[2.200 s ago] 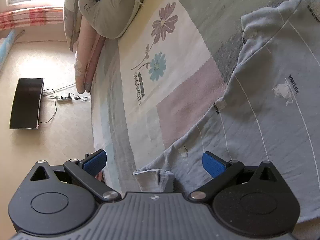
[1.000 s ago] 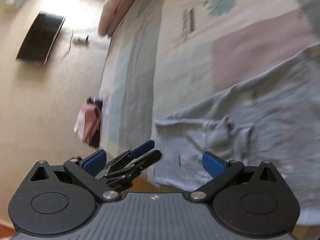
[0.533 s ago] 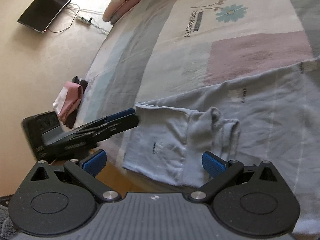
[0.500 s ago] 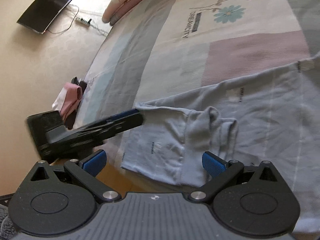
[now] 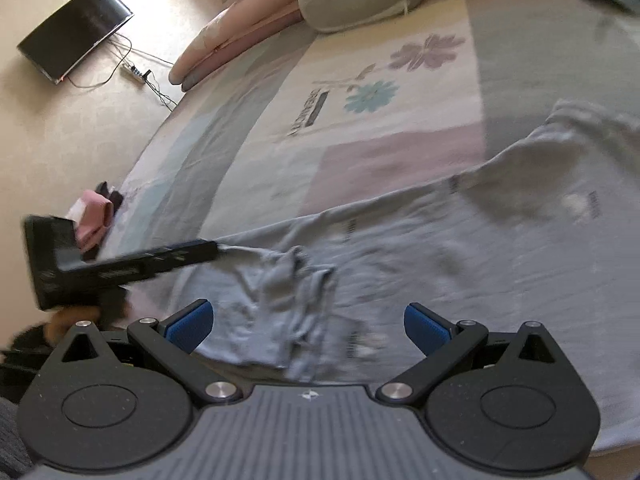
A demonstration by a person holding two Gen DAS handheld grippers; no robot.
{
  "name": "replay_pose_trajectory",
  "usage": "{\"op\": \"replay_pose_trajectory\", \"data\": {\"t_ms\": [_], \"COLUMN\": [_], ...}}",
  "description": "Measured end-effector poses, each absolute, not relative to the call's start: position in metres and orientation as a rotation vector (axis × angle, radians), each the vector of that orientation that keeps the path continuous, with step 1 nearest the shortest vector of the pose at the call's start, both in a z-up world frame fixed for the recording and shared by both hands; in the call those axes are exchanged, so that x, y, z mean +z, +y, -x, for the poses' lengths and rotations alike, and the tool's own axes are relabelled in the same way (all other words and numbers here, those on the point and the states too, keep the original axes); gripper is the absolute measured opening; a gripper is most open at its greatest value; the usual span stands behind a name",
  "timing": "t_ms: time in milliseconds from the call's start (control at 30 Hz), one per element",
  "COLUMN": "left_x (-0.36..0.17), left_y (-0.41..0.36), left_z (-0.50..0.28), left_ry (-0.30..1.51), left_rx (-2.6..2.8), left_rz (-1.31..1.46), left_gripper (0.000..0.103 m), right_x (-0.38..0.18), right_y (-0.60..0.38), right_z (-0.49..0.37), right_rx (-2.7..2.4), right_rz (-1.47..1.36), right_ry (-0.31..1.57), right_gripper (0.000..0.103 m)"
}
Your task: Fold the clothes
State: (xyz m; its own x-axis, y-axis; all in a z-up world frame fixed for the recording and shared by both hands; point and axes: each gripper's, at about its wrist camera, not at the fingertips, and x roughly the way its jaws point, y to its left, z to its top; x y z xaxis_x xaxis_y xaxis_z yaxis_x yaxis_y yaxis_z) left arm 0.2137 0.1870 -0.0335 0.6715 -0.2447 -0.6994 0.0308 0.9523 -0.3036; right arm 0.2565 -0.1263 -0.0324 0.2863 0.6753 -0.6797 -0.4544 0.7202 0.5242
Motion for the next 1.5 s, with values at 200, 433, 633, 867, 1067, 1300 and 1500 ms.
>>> {"op": "replay_pose_trajectory", "data": {"t_ms": [200,433,633,867,1067,1300,1500], "left_x": [-0.018,-0.050,-0.024,0.003,-0.018,-0.053,-0.043], "left_y": [0.140,0.098,0.075,0.002,-0.066,-0.073,-0.104], "left_z": [-0.209,-0.212,-0.219,-0.283,-0.331,-0.359,-0.376], "left_ry": [0.822,0.948,0.904,0.831,0.851,0.926,0.933], "left_rx": [-0.107,0.025,0.010,-0.297,-0.499,-0.448,-0.520], "left_rz": [0.195,0.168,0.136,0.110,0.141,0.199,0.170], "left_gripper": [0.081,0.080,0.081,0.082,0.082,0.081,0.083], "right_x": [-0.025,-0.056,-0.079,-0.059,-0.068,-0.078,-0.069], "right_y": [-0.160,-0.200,-0.224,-0.250,-0.287,-0.313,-0.330], "right_z": [-0.254,-0.256,-0.246,-0.244,-0.241,-0.237,-0.235], "right_rx": [0.694,0.663,0.697,0.573,0.434,0.388,0.392], "right_rz": [0.103,0.321,0.267,0.363,0.338,0.191,0.109], "right_ry": [0.861,0.827,0.768,0.706,0.723,0.769,0.731], "right_gripper": [0.103,0.103,0.103,0.103,0.103,0.103,0.103]}}
